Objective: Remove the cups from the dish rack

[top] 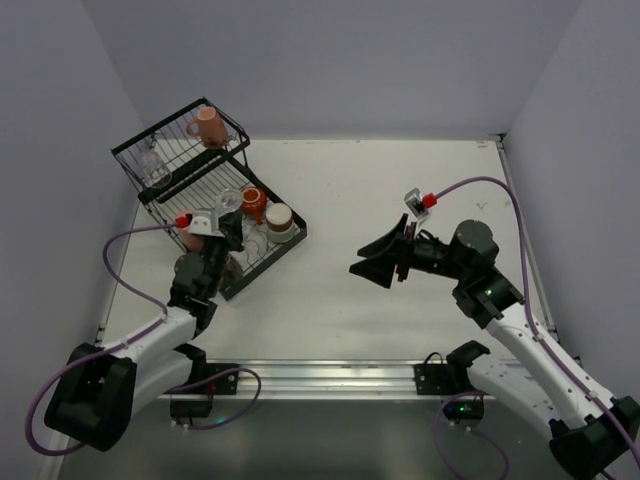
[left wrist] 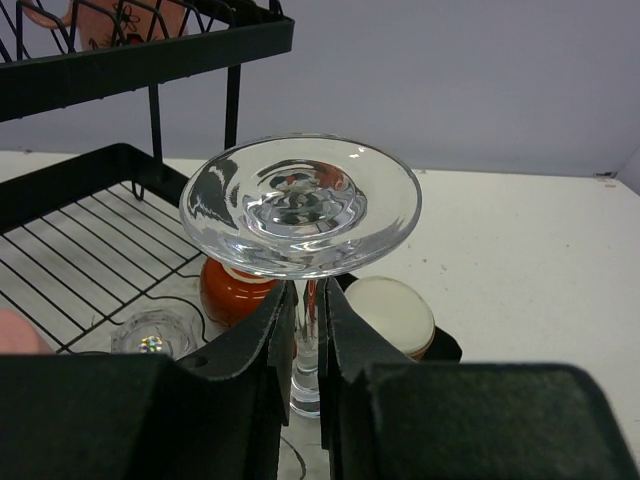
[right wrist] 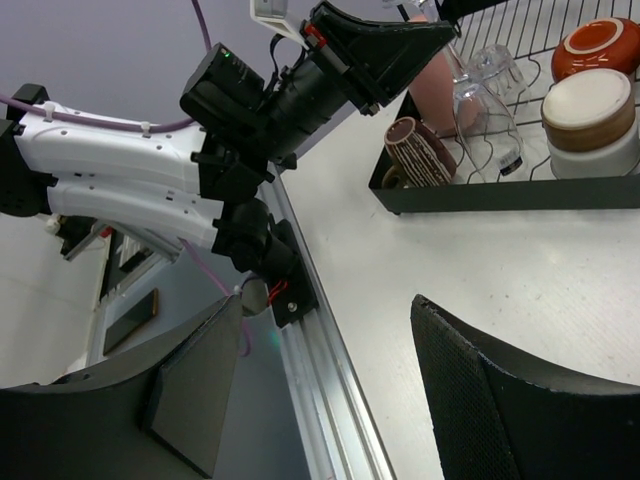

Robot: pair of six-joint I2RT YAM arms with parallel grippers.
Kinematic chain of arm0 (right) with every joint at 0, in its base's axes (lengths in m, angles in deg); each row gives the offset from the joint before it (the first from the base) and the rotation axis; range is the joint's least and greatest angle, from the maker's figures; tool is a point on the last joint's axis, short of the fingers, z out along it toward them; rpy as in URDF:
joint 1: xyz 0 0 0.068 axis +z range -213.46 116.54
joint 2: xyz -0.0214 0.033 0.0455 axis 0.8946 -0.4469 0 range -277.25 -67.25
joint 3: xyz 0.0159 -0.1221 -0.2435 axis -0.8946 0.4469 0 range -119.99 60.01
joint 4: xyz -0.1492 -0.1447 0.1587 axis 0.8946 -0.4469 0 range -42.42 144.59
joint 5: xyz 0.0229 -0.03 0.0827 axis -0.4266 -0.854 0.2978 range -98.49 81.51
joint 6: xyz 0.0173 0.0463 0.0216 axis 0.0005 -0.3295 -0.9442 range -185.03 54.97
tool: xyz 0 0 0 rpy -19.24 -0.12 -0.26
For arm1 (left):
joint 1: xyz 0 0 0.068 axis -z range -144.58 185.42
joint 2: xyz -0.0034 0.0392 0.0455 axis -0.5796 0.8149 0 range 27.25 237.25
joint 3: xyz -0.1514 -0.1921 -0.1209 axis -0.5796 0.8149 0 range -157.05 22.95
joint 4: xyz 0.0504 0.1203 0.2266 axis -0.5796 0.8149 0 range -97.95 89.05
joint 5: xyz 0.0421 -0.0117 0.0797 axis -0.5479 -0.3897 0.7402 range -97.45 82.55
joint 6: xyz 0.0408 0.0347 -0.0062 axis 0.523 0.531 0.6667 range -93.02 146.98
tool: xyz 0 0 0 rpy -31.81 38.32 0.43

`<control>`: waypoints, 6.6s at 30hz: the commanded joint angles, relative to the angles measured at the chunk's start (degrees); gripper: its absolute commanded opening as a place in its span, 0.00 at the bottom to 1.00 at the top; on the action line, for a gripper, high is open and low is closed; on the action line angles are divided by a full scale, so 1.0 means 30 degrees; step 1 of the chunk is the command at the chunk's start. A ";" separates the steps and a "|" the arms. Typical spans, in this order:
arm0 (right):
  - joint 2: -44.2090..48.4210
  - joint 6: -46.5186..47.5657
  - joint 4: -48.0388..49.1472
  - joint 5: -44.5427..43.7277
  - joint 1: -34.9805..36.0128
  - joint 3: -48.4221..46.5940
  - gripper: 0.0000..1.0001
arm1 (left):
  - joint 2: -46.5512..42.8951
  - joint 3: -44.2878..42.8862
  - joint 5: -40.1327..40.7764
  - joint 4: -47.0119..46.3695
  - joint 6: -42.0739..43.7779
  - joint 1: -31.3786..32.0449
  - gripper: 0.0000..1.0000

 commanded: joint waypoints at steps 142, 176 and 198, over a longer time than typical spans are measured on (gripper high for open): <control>-0.5672 -1.2931 2.5491 -0.7259 0.3287 0.2083 0.00 | -0.8523 -0.1822 -0.9057 0.2007 -1.5183 0.0470 1.00; -0.9209 0.4876 -1.5159 -1.3029 -0.1255 -1.5806 0.00 | -0.9383 -0.8962 -1.0341 2.1724 -0.2525 0.0470 1.00; -2.1166 0.7548 -2.4931 -1.5462 -0.2252 -3.0020 0.00 | -0.8940 -0.9027 -0.8148 2.3313 -0.0179 0.4072 1.00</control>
